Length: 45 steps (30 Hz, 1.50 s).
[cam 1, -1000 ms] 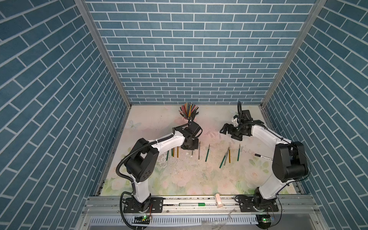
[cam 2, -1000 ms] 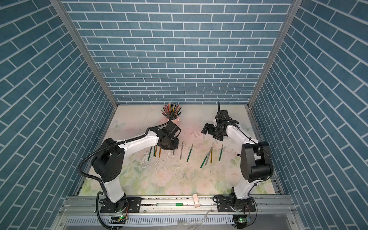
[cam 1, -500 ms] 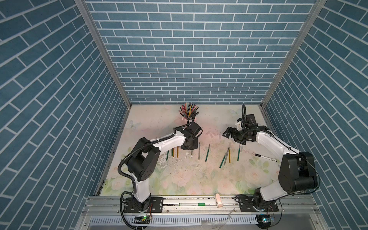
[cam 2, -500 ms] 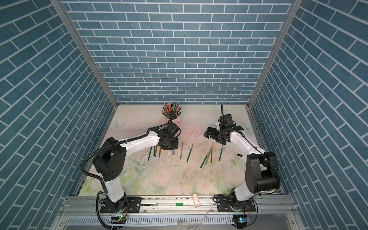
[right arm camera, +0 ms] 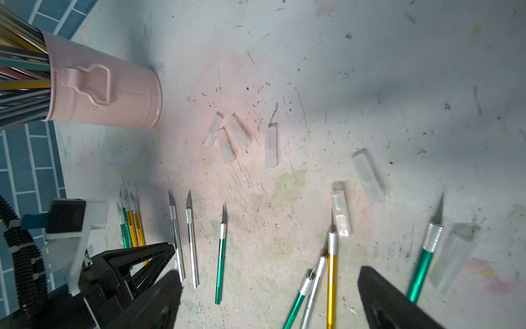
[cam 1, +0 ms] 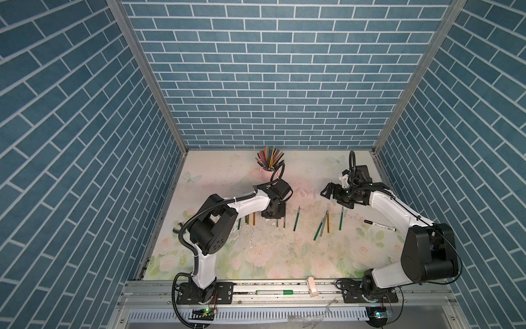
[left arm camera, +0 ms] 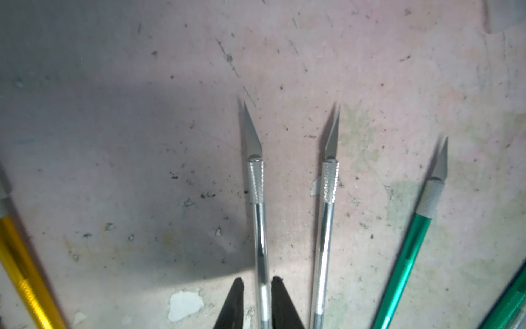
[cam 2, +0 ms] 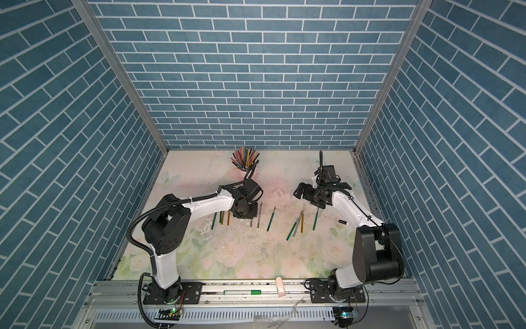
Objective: Remove protective caps from carving knives
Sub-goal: Place the carving knife at the center of the board, then pick up the carving knife from the center of the board.
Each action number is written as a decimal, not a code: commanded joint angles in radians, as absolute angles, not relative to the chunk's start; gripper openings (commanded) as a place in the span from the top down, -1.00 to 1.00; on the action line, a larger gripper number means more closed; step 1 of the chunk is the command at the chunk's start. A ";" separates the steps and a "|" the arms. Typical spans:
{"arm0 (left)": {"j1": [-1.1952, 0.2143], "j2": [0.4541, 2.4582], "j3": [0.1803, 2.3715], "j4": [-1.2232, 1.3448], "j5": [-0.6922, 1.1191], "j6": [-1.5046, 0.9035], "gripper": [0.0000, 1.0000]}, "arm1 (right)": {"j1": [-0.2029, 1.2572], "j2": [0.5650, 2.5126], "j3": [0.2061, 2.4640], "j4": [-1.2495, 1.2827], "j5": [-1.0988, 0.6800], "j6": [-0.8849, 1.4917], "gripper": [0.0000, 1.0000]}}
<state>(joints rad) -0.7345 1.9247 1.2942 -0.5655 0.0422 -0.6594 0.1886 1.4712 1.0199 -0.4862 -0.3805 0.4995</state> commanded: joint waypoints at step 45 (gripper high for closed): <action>-0.684 1.633 1.175 -0.747 -0.154 -0.630 -0.93 | 0.247 1.349 0.966 -0.465 -0.410 0.442 -0.95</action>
